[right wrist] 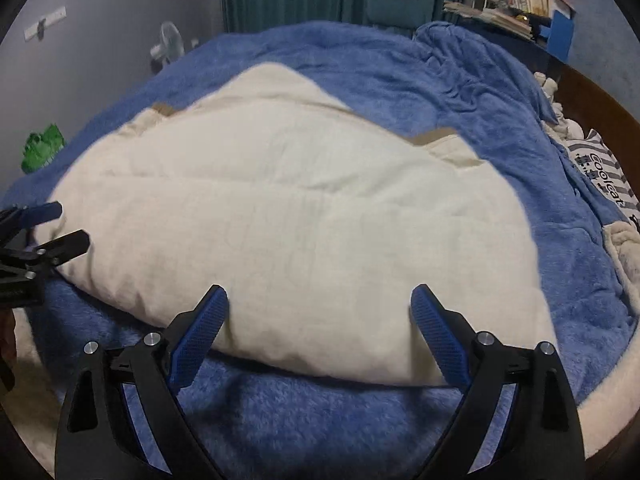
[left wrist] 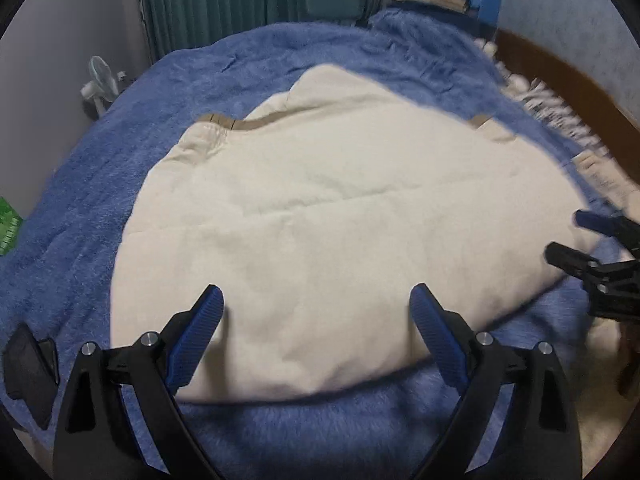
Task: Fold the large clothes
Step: 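Press along the folded jacket with both open tools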
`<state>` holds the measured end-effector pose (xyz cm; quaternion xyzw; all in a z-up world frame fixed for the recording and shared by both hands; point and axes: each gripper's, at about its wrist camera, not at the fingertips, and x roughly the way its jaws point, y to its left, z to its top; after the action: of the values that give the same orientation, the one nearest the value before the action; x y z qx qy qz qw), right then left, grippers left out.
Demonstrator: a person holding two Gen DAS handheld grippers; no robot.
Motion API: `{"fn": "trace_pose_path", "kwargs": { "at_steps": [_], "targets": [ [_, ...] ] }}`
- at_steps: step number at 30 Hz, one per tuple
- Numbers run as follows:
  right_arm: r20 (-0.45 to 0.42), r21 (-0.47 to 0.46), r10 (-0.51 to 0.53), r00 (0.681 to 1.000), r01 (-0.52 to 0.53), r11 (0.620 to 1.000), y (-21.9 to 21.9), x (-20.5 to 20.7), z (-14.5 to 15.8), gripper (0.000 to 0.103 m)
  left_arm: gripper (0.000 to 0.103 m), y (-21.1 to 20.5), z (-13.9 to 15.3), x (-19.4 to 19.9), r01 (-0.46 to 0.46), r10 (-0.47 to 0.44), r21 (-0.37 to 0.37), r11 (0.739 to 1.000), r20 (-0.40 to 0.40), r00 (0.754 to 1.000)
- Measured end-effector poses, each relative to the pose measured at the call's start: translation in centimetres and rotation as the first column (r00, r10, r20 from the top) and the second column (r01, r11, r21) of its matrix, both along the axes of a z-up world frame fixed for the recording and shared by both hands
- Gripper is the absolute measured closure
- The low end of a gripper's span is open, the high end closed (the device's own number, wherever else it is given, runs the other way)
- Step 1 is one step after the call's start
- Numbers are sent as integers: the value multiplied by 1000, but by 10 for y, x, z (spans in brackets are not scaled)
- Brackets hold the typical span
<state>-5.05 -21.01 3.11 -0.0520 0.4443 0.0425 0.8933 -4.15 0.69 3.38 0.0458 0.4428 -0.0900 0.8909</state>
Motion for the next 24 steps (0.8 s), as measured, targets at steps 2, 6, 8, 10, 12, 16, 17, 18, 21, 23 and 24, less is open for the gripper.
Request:
{"fn": "trace_pose_path", "kwargs": {
  "at_steps": [2,6,8,10,12,16,17,18,21,23,24],
  "targets": [
    [-14,3,-5,1000,5,1000,2,9,-7,13,13,-2,-10,13,-21,21,-4,1000,-19,1000],
    [-5,11,-20,1000,20,1000,4,35,-10,9,7,0,-15,39,-55,54,-13,998,-28,998],
    [-9,7,-21,1000,21,1000,7,53,-10,9,7,-1,-15,57,-55,55,-8,998,-39,998],
    [-20,2,-18,1000,18,1000,6,66,-10,9,7,-5,-16,78,-56,55,-2,998,-53,997],
    [-44,-10,-28,999,28,1000,7,92,-14,9,7,-4,-19,97,-62,61,-13,998,-72,996],
    [-80,-26,-33,996,31,999,13,133,-21,9,7,-8,-26,140,-68,66,-9,998,-99,993],
    [-89,-29,-34,995,31,999,14,145,-23,9,7,-9,-29,152,-67,66,-5,998,-109,992],
    [-98,-31,-35,995,32,999,15,157,-25,9,7,-10,-32,160,-67,66,-6,998,-120,991],
    [-127,-2,-38,991,38,999,11,186,-32,9,7,-10,-37,189,-75,70,-25,997,-160,985],
    [-138,24,-44,990,47,999,5,202,-36,8,6,-10,-40,204,-73,68,-27,997,-165,984],
    [-137,34,-47,989,52,998,3,209,-39,8,6,-8,-43,211,-75,69,-35,997,-159,985]
  ]
}}
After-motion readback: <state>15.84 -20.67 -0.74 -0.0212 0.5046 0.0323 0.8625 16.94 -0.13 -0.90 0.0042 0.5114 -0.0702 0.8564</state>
